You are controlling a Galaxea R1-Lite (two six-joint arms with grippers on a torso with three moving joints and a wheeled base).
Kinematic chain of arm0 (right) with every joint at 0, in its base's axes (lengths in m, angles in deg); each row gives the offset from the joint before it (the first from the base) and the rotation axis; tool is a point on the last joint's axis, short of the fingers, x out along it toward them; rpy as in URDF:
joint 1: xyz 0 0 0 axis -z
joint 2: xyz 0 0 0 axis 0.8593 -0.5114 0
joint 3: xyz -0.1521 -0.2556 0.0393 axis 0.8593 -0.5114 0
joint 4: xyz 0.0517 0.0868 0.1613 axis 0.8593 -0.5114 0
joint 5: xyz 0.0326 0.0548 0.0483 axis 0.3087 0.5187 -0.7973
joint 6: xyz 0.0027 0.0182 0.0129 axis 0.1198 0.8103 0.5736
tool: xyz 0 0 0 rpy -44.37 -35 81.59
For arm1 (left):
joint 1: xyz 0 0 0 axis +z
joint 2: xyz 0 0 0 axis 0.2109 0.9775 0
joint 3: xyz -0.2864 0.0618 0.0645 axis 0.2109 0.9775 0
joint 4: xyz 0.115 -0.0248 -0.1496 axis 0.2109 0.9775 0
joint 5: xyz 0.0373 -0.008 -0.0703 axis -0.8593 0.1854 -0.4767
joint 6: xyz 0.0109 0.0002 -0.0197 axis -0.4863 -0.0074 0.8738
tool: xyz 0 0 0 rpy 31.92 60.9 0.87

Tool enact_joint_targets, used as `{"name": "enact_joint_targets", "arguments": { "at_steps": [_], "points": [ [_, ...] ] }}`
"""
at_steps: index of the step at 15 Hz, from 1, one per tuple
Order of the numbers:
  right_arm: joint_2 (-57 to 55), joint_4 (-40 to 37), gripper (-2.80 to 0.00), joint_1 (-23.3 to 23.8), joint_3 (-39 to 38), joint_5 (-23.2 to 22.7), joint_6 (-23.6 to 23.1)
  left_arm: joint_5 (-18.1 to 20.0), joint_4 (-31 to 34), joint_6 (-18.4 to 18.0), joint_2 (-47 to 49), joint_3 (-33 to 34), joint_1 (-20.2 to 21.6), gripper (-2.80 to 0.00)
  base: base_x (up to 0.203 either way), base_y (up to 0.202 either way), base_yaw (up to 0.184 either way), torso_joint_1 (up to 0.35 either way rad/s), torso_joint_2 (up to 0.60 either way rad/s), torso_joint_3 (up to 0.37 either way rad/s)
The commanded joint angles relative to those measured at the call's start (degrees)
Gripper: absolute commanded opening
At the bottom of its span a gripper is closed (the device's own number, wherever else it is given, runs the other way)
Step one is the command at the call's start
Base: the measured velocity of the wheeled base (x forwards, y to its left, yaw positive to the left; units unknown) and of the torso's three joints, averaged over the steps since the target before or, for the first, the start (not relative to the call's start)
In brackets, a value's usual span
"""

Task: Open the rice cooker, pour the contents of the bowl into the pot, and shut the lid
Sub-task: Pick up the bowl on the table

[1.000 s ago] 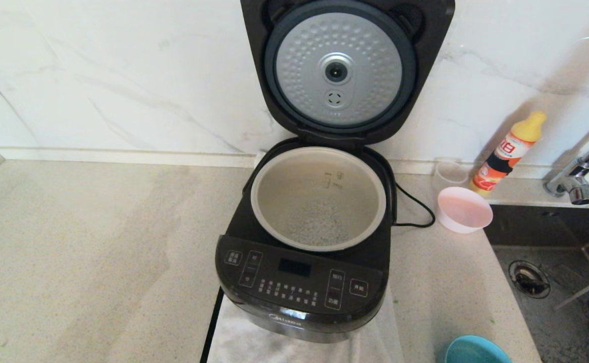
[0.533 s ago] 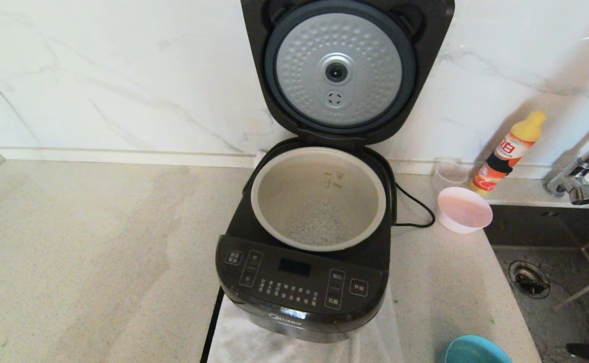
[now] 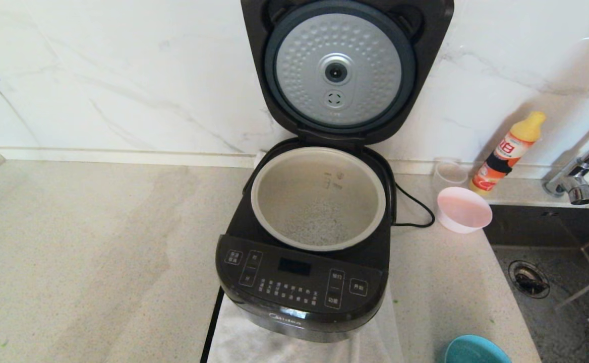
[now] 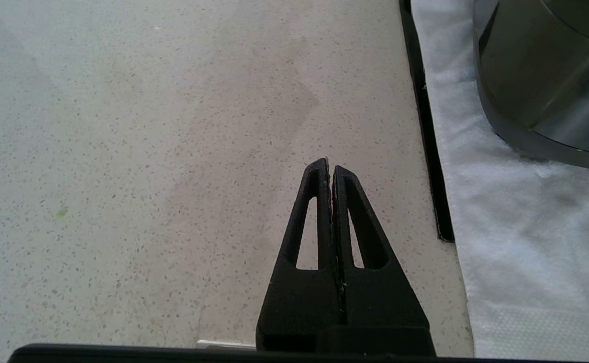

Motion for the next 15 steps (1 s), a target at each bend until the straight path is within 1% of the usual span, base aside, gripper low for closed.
{"name": "enact_joint_targets", "arguments": {
  "at_steps": [1,4,5,8,10,12,13,15],
  "points": [
    [-3.1,0.7,-2.8,-3.0,-1.4,-0.2,2.1,0.0,0.0,0.0,0.1,0.1,0.0,-2.8,0.0,0.0,0.0,0.0,0.0,0.0],
    [-4.8,1.5,-2.8,-8.0,-1.4,0.1,7.1,0.0,0.0,0.0,0.1,0.1,0.0,-2.8,0.0,0.0,0.0,0.0,0.0,0.0],
    [-5.2,2.6,0.0,-9.5,-1.9,0.4,8.0,0.0,0.0,0.0,0.1,0.1,0.0,-2.8,0.0,0.0,0.0,0.0,0.0,0.0],
    [-8.7,6.2,0.0,-12.0,-4.1,1.1,8.5,0.0,0.0,0.0,0.1,0.1,0.0,-2.8,0.0,0.0,0.0,0.0,0.0,0.0],
    [-12.3,11.7,0.0,-12.0,-5.9,1.4,8.6,0.0,-0.1,0.0,0.1,0.1,0.0,-2.8,0.0,0.0,0.0,0.0,0.0,0.0],
    [-14.2,18.0,0.0,-11.8,-7.7,3.8,8.6,0.0,0.0,0.0,0.1,0.1,0.0,-2.8,0.0,0.0,0.0,0.0,0.0,0.0],
    [-14.5,19.8,0.0,-11.5,-7.7,4.6,8.6,0.0,0.0,0.0,0.1,0.1,0.0,-2.8,0.0,0.0,0.0,0.0,0.0,0.0],
    [-14.3,20.9,0.0,-11.4,-6.7,5.5,8.6,0.0,0.0,0.0,0.1,0.1,0.0,-2.8,0.0,0.0,0.0,0.0,0.0,0.0]
  ]
}}
